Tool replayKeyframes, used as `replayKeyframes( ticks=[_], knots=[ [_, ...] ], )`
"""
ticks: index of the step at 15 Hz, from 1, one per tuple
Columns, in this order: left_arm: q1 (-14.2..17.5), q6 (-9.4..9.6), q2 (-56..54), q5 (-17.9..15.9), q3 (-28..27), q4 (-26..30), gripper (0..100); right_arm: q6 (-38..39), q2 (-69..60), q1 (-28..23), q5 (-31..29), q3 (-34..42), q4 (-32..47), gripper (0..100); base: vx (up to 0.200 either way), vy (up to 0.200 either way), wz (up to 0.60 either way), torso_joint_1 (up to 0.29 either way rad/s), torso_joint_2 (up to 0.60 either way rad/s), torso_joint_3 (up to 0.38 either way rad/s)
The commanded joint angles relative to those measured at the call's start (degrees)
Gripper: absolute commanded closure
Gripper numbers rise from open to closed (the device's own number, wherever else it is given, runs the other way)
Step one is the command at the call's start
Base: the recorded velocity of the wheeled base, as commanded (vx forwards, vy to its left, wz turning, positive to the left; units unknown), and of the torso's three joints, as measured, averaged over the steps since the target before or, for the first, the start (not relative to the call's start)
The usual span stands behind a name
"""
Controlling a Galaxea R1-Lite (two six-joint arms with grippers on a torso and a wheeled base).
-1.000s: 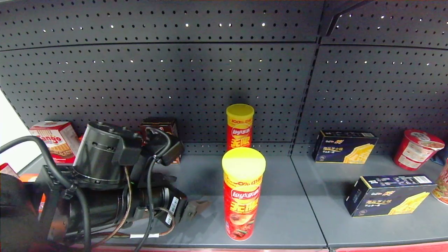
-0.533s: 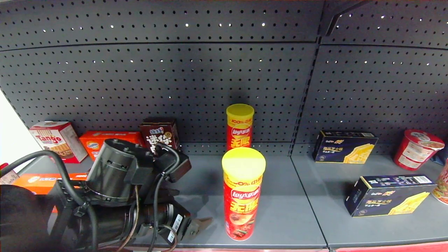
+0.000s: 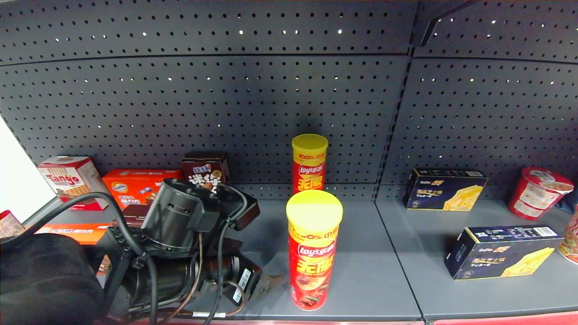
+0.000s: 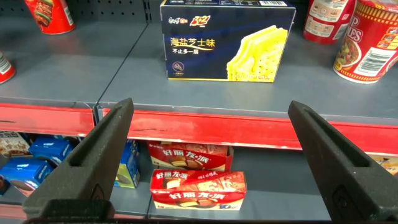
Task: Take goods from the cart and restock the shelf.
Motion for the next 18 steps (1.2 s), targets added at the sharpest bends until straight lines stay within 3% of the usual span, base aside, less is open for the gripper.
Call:
replayKeyframes(
  ticks=[1, 13, 18],
  knots=[
    [-0.3, -0.06, 1.9, 0.1, -0.8, -0.2, 0, 0.0, 0.1, 0.0, 0.0, 0.0, 0.0, 0, 0.0, 0.0, 0.0, 0.0, 0.0, 0.0],
    [-1.1, -0.06, 2.2, 0.5, -1.2, -0.2, 0, 0.0, 0.0, 0.0, 0.0, -0.1, 0.0, 0, 0.0, 0.0, 0.0, 0.0, 0.0, 0.0],
    [0.7, 0.2, -4.0, 3.1, -3.5, -1.3, 0, 0.0, 0.1, 0.0, 0.0, 0.0, 0.0, 0, 0.0, 0.0, 0.0, 0.0, 0.0, 0.0]
  ],
)
